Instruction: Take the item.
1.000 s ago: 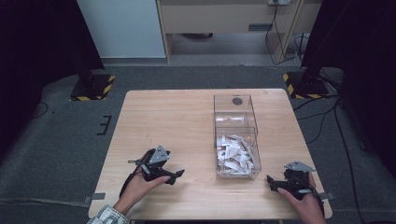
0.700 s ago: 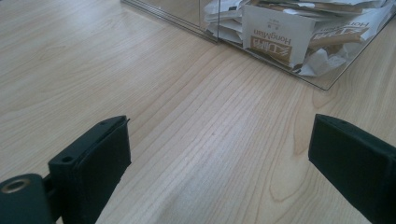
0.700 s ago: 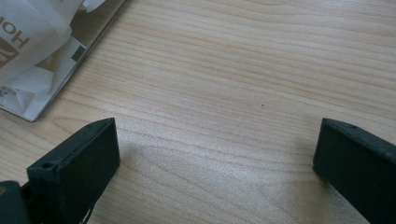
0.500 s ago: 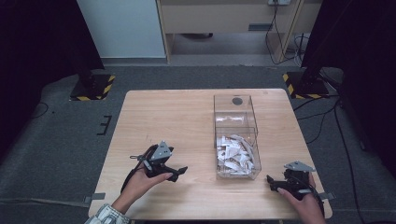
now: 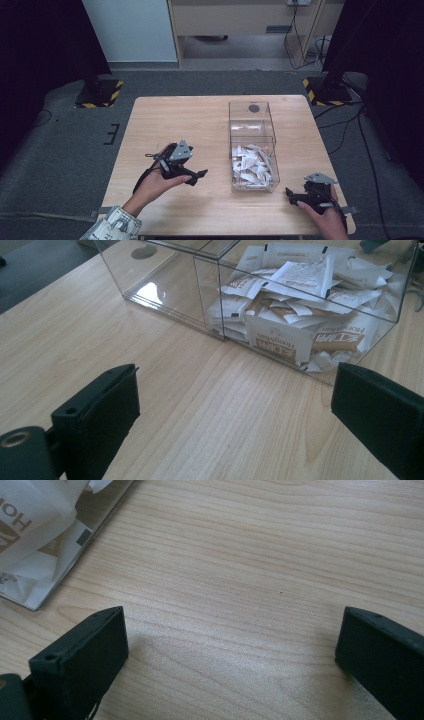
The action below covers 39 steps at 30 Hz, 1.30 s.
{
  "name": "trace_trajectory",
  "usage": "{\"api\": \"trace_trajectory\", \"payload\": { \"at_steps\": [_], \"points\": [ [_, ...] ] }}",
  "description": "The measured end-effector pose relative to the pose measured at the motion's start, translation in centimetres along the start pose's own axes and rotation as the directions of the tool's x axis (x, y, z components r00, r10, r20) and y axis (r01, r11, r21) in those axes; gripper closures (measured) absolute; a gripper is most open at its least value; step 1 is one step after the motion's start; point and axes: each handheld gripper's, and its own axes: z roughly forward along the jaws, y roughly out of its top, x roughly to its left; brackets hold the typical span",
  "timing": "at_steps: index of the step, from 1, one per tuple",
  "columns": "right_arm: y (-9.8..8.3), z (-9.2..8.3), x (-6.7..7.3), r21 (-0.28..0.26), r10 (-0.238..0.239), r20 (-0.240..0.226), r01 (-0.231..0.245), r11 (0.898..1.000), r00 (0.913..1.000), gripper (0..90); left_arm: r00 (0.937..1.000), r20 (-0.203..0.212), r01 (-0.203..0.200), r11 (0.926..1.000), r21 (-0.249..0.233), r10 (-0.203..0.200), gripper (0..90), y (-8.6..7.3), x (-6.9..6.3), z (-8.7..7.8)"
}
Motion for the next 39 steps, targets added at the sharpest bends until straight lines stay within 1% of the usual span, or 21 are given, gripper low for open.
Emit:
{"api": "trace_trajectory", "payload": {
  "at_steps": [1, 4, 6, 9, 14, 19, 22, 25, 28, 31, 34, 36, 39],
  "points": [
    [0.0, 0.0, 0.0, 0.000, 0.000, 0.000, 0.000, 1.000, 1.0000, 0.8, 1.0000, 0.003, -0.009, 1.0000, 0.000, 0.009, 4.5, 0.4, -0.1, 0.1],
    [0.0, 0.0, 0.0, 0.000, 0.000, 0.000, 0.000, 1.000, 1.0000, 0.8, 0.9999, 0.004, -0.014, 0.9999, -0.004, 0.014, 4.4, 0.8, -0.1, 0.1],
    [0.0, 0.0, 0.0, 0.000, 0.000, 0.000, 0.000, 1.000, 1.0000, 0.8, 0.9999, 0.007, -0.015, 0.9998, -0.011, 0.015, 4.4, 1.2, -0.1, 0.2],
    [0.0, 0.0, 0.0, 0.000, 0.000, 0.000, 0.000, 1.000, 1.0000, 0.8, 0.9999, 0.014, -0.005, 0.9996, -0.029, 0.005, 4.4, 1.7, -0.2, 0.5],
    [0.0, 0.0, 0.0, 0.000, 0.000, 0.000, 0.000, 1.000, 1.0000, 0.8, 0.9997, 0.017, -0.019, 0.9992, -0.036, 0.019, 4.4, 2.9, -0.7, 1.3],
    [0.0, 0.0, 0.0, 0.000, 0.000, 0.000, 0.000, 1.000, 1.0000, 0.8, 0.9990, 0.025, -0.037, 0.9989, -0.027, 0.038, 4.4, 3.9, -1.1, 1.9],
    [0.0, 0.0, 0.0, 0.000, 0.000, 0.000, 0.000, 1.000, 1.0000, 0.8, 0.9988, 0.036, -0.032, 0.9988, -0.038, 0.034, 4.5, 4.5, -1.4, 2.2],
    [0.0, 0.0, 0.0, 0.000, 0.000, 0.000, 0.000, 1.000, 1.0000, 0.8, 0.9988, 0.020, -0.044, 0.9979, -0.047, 0.045, 5.8, 5.1, -1.5, 2.4],
    [0.0, 0.0, 0.0, 0.000, 0.001, 0.000, -0.001, 1.000, 1.0000, 0.8, 0.9990, 0.032, -0.031, 0.9985, -0.046, 0.032, 5.6, 5.6, -1.4, 2.8],
    [0.0, 0.0, 0.0, 0.000, 0.001, -0.001, -0.001, 1.000, 1.0000, 0.8, 0.9988, 0.036, -0.031, 0.9985, -0.044, 0.032, 5.6, 6.0, -1.5, 3.2],
    [0.0, 0.0, 0.0, 0.000, 0.000, -0.001, 0.000, 1.000, 1.0000, 0.8, 0.9984, 0.055, -0.012, 0.9981, -0.060, 0.015, 5.6, 6.5, -1.6, 3.7],
    [0.0, 0.0, 0.0, 0.000, 0.000, -0.001, 0.000, 1.000, 1.0000, 0.8, 0.9976, 0.067, -0.012, 0.9975, -0.070, 0.016, 5.7, 6.9, -1.8, 4.2],
    [0.0, 0.0, 0.0, 0.000, 0.000, -0.001, 0.000, 1.000, 1.0000, 0.8, 0.9970, 0.075, -0.012, 0.9980, -0.062, 0.017, 5.7, 7.3, -2.1, 5.0]
  ]
}}
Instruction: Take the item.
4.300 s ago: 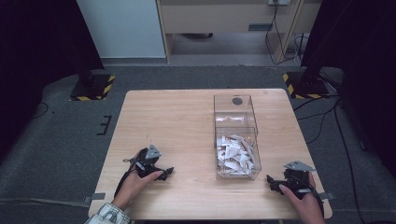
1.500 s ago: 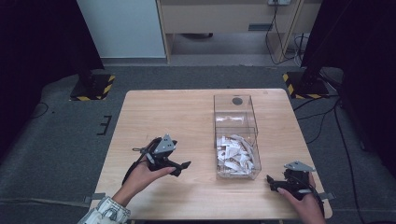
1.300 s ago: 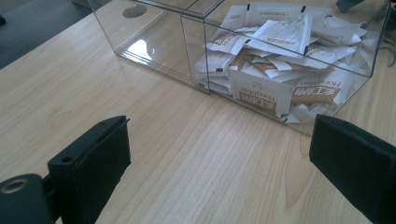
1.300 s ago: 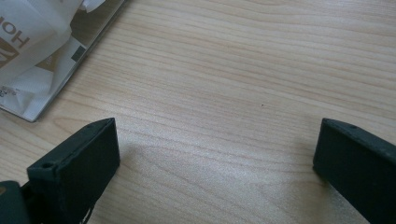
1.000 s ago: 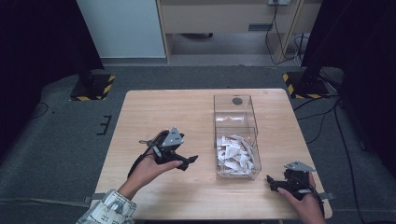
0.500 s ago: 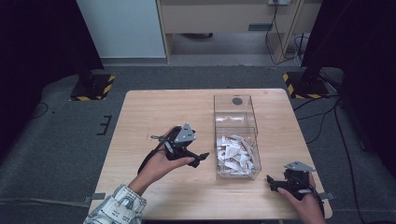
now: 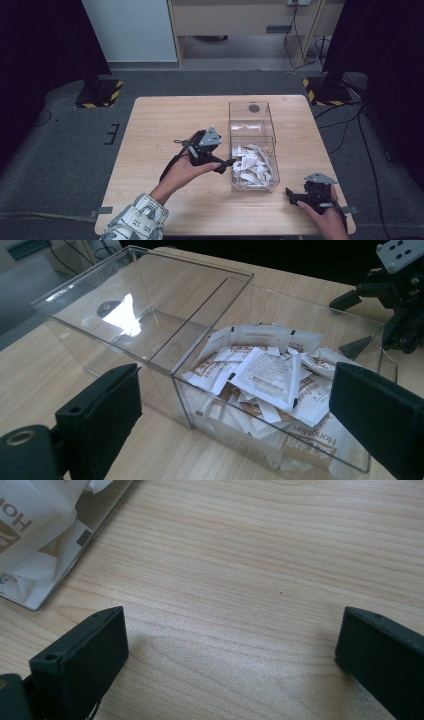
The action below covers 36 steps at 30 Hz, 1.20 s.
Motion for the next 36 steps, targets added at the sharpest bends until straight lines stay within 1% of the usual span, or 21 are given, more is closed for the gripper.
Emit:
{"api": "trace_trajectory", "payload": {
  "at_steps": [3, 4, 6, 9, 14, 18, 29, 32, 36],
  "points": [
    [0.0, 0.0, 0.0, 0.000, 0.000, 0.000, 0.000, 1.000, 1.0000, 0.8, 0.9999, 0.014, -0.006, 1.0000, -0.001, 0.006, 5.7, 0.5, -0.5, 0.7],
    [0.0, 0.0, 0.0, 0.000, 0.000, 0.000, 0.000, 1.000, 1.0000, 0.8, 0.9999, 0.014, -0.006, 1.0000, -0.001, 0.006, 5.8, 0.5, -0.5, 0.7],
    [0.0, 0.0, 0.0, 0.000, 0.000, 0.000, 0.000, 1.000, 1.0000, 0.8, 0.9996, 0.028, -0.001, 1.0000, -0.007, 0.001, 5.8, 0.8, -0.7, 0.9],
    [0.0, 0.0, 0.0, 0.000, 0.000, 0.000, 0.000, 1.000, 1.0000, 0.8, 0.9993, 0.033, -0.016, 0.9999, 0.002, 0.016, 5.9, 1.1, -1.0, 1.4],
    [0.0, 0.0, 0.0, 0.000, 0.000, 0.000, 0.000, 1.000, 1.0000, 0.8, 0.9988, 0.045, -0.019, 0.9998, 0.001, 0.019, 5.9, 1.5, -1.3, 1.9],
    [0.0, 0.0, 0.0, 0.000, 0.000, 0.000, 0.000, 1.000, 1.0000, 0.8, 0.9985, 0.051, -0.020, 0.9998, 0.001, 0.020, 6.0, 1.7, -1.6, 2.2],
    [0.0, 0.0, 0.0, 0.000, 0.000, 0.000, 0.000, 1.000, 1.0000, 0.8, 0.9972, 0.062, -0.043, 0.9991, 0.005, 0.043, 7.5, 2.5, -2.4, 3.0],
    [0.0, 0.0, 0.0, 0.000, 0.000, 0.000, 0.000, 1.000, 1.0000, 0.8, 0.9967, 0.063, -0.051, 0.9987, 0.006, 0.051, 11.4, 2.7, -2.6, 3.3],
    [0.0, 0.0, 0.0, 0.000, 0.000, 0.000, 0.000, 1.000, 1.0000, 0.8, 0.9964, 0.063, -0.056, 0.9984, 0.006, 0.056, 13.2, 2.9, -2.7, 3.6]
  ]
}}
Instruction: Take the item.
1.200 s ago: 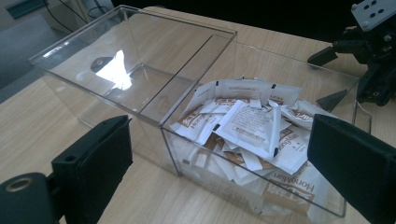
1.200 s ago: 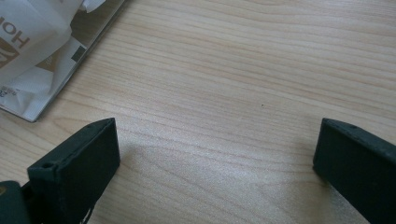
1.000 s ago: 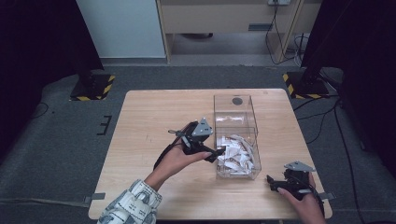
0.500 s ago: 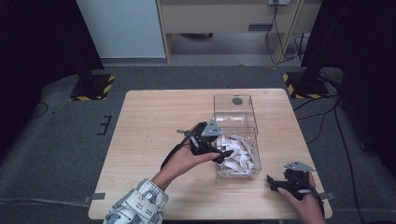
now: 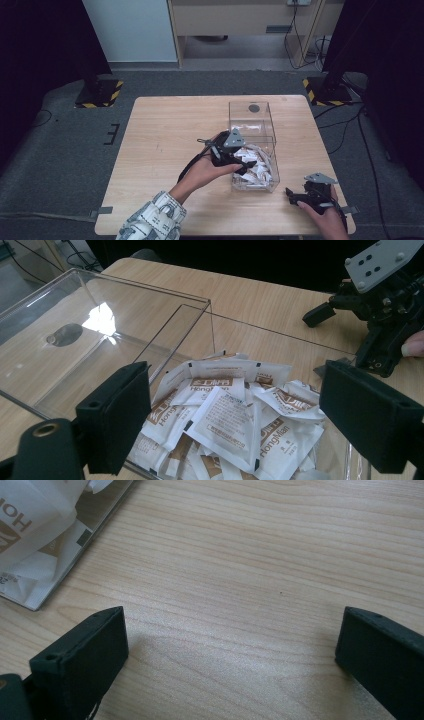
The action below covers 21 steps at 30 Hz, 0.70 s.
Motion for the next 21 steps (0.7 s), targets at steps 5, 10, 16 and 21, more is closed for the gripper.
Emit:
{"api": "trace_trajectory", "payload": {
  "at_steps": [5, 10, 16, 21],
  "points": [
    [0.0, 0.0, 0.0, 0.000, 0.001, 0.000, -0.001, 1.000, 1.0000, 0.8, 0.9999, 0.008, -0.009, 1.0000, 0.002, 0.009, 16.4, 0.2, -0.3, 0.4],
    [0.0, 0.0, 0.0, -0.001, 0.001, 0.001, -0.001, 1.000, 1.0000, 0.8, 0.9998, 0.014, -0.013, 0.9997, 0.021, 0.013, 23.0, 0.2, -0.3, 1.0],
    [0.0, 0.0, 0.0, 0.000, 0.001, 0.000, -0.001, 1.000, 1.0000, 0.8, 0.9980, 0.041, -0.050, 0.9979, 0.040, 0.049, 31.5, 0.1, -0.7, 1.8],
    [0.0, 0.0, 0.0, -0.001, 0.003, 0.001, -0.003, 1.000, 1.0000, 0.8, 0.9982, 0.040, -0.049, 0.9943, 0.095, 0.045, 40.3, -0.1, -1.0, 2.1]
  ]
}}
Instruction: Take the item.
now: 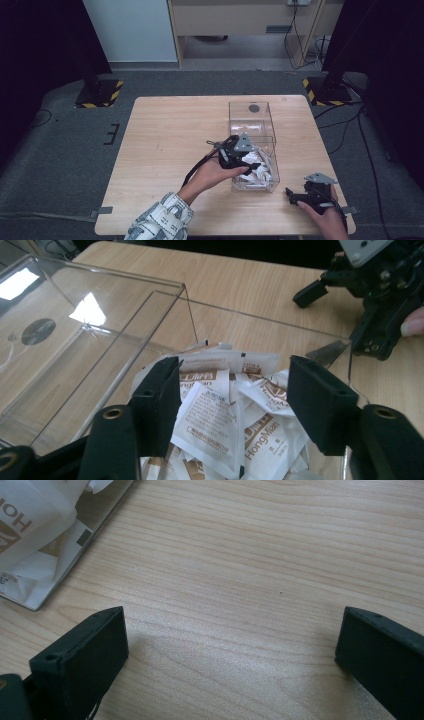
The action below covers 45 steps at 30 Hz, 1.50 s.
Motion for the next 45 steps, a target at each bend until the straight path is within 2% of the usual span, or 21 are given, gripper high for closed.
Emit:
{"api": "trace_trajectory", "payload": {
  "at_steps": [5, 10, 17, 21, 36, 42, 45],
  "points": [
    [0.0, 0.0, 0.0, 0.001, -0.003, -0.001, 0.003, 1.000, 1.0000, 0.8, 0.9999, 0.011, 0.006, 0.9996, 0.029, -0.006, 44.0, -0.2, -0.1, 0.4],
    [0.0, 0.0, 0.0, 0.000, 0.000, 0.000, 0.000, 1.000, 1.0000, 0.8, 0.9998, 0.011, 0.016, 0.9991, 0.039, -0.016, 44.9, -0.5, -0.1, 0.7],
    [0.0, 0.0, 0.0, 0.001, -0.002, -0.001, 0.002, 1.000, 1.0000, 0.8, 0.9998, 0.016, 0.013, 0.9972, 0.073, -0.015, 53.3, -0.7, -0.4, 1.3],
    [0.0, 0.0, 0.0, 0.001, -0.001, -0.001, 0.001, 1.000, 1.0000, 0.8, 0.9999, 0.002, 0.011, 0.9956, 0.093, -0.011, 55.9, -0.8, -0.5, 1.8],
    [0.0, 0.0, 0.0, 0.001, -0.004, -0.003, 0.004, 1.000, 1.0000, 0.8, 0.9997, -0.002, 0.024, 0.9922, 0.123, -0.024, 62.6, -1.2, 0.0, 2.5],
    [0.0, 0.0, 0.0, 0.001, -0.008, -0.004, 0.008, 1.000, 1.0000, 0.8, 0.9997, -0.005, 0.026, 0.9930, 0.115, -0.025, 74.9, -1.3, 0.1, 2.7],
    [0.0, 0.0, 0.0, 0.000, -0.007, -0.003, 0.007, 1.000, 1.0000, 0.8, 0.9997, 0.010, 0.023, 0.9940, 0.107, -0.024, 81.1, -1.3, 0.2, 2.7]
  ]
}}
